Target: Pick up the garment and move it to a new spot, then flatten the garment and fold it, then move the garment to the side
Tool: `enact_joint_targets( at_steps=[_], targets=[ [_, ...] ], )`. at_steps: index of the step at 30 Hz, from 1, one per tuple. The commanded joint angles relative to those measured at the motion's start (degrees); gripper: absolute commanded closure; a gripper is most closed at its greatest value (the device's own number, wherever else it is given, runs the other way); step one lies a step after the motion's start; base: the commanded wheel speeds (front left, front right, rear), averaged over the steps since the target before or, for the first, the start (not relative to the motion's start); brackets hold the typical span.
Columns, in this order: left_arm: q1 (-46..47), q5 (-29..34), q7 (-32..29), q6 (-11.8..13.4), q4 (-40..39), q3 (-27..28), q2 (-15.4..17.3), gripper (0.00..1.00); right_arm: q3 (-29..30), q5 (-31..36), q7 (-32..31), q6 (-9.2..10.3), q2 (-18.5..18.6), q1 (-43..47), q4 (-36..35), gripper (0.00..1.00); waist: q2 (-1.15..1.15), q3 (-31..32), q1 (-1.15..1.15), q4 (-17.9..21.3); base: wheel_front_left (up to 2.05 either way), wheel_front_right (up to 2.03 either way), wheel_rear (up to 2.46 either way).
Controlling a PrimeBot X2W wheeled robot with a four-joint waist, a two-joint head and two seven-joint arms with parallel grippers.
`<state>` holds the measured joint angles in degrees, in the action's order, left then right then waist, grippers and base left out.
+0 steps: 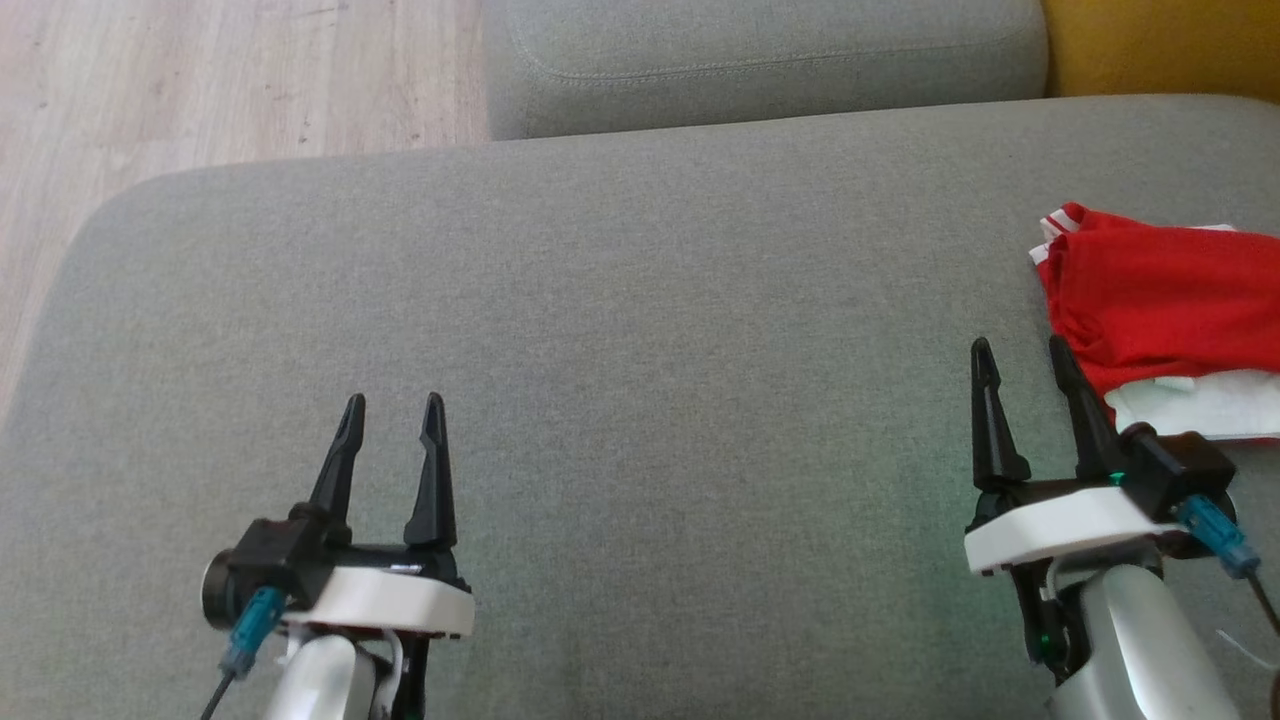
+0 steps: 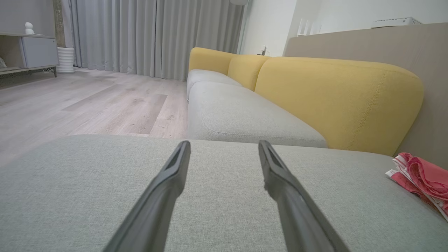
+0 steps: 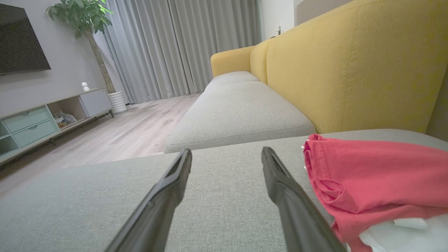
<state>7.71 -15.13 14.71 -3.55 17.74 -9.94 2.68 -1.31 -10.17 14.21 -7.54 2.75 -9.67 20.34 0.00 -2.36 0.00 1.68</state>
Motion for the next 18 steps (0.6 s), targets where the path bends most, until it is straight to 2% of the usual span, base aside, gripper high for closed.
enact_joint_targets(
  at_steps=[1, 15, 16, 18],
  targets=[
    [1.1, 0.1, 0.3, -0.1, -2.1, 1.5, 0.2, 0.0, -1.5, -0.3, 0.8, 0.05, 0.1, -1.1, -2.0, 0.0, 0.0, -0.1, 0.0, 0.0, 0.0, 0.0, 0.0],
    [1.1, -2.5, 0.3, 0.5, -2.0, 1.9, 0.2, 0.0, -2.4, -0.9, 0.8, 0.05, 0.1, -1.2, -1.4, 0.0, 0.0, -0.3, 0.0, 0.3, 0.0, 0.0, 0.0],
    [1.2, -2.3, 0.3, 0.7, -2.4, 2.0, 0.2, 1.0, -2.4, -1.0, 0.8, 0.05, 0.1, -1.2, -1.4, 1.0, 0.0, -0.4, 0.0, 0.4, 0.0, 0.0, 0.0],
    [0.0, -2.5, 0.0, 0.0, 0.8, 0.3, 0.0, 1.0, -0.7, -0.6, -0.1, 0.0, 0.0, 0.1, 1.3, 1.0, 0.0, -0.3, 0.0, 0.4, 0.0, 0.0, 0.0]
  ],
)
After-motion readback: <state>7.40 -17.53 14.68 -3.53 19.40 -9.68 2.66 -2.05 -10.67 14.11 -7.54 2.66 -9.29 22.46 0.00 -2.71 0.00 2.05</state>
